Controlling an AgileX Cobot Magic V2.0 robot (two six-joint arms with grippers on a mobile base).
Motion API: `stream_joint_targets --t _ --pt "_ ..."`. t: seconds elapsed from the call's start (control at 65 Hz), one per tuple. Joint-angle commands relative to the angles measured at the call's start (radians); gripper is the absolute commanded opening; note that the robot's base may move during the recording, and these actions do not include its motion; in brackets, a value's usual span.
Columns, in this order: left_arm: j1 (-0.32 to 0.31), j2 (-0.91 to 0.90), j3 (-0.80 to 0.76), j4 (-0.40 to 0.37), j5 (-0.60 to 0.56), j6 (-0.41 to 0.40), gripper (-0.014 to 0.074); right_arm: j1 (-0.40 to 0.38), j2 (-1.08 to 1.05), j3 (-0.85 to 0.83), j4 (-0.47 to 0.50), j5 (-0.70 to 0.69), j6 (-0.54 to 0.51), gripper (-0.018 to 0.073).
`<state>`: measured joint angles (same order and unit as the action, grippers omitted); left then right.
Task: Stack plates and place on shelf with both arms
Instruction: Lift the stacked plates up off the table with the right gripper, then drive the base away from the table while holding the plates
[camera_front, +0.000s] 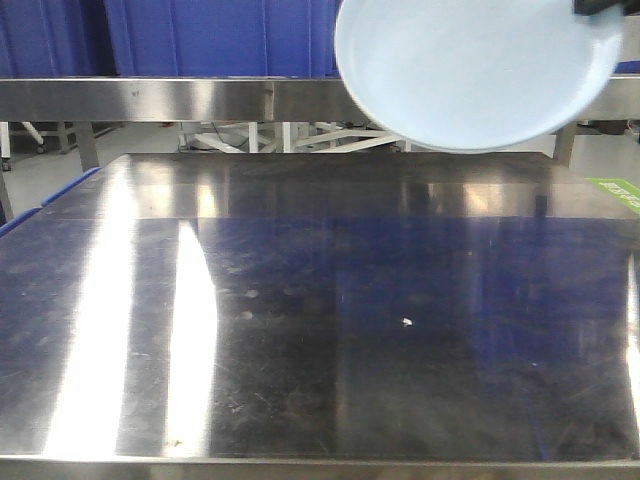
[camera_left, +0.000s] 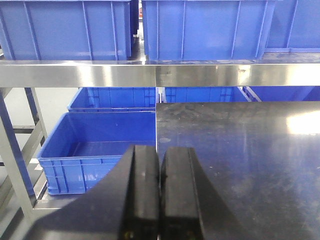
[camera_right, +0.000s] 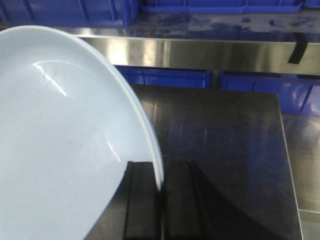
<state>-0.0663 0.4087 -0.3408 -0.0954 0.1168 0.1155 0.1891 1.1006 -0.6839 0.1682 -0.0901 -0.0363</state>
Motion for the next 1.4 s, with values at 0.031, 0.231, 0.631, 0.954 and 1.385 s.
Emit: stream_joint_targets --t 0.031,0.231,0.631,0.954,1.385 --pt "0.002 0.002 -0.029 -0.001 -0.080 -0.001 0.0082 -0.001 -0.135 0.054 -0.006 -0.149 0.015 0.0056" --pt "0.002 0.002 -0.029 -0.001 -0.080 -0.001 0.0082 -0.001 -0.314 0.172 -0.006 -0.145 0.015 0.0056" --pt "0.002 0.002 -0.029 -0.001 -0.080 -0.001 0.0082 -0.001 -0.566 0.314 -0.006 -0.144 0.015 0.0056" --pt "0.002 0.002 -0.029 -0.001 -0.080 -0.001 0.0082 -0.001 -0.565 0.318 -0.006 -0.139 0.015 0.0056" --pt "0.002 0.002 -0.029 -0.001 -0.080 -0.001 0.0082 -0.001 -0.565 0.318 -0.006 -0.139 0.015 0.0056"
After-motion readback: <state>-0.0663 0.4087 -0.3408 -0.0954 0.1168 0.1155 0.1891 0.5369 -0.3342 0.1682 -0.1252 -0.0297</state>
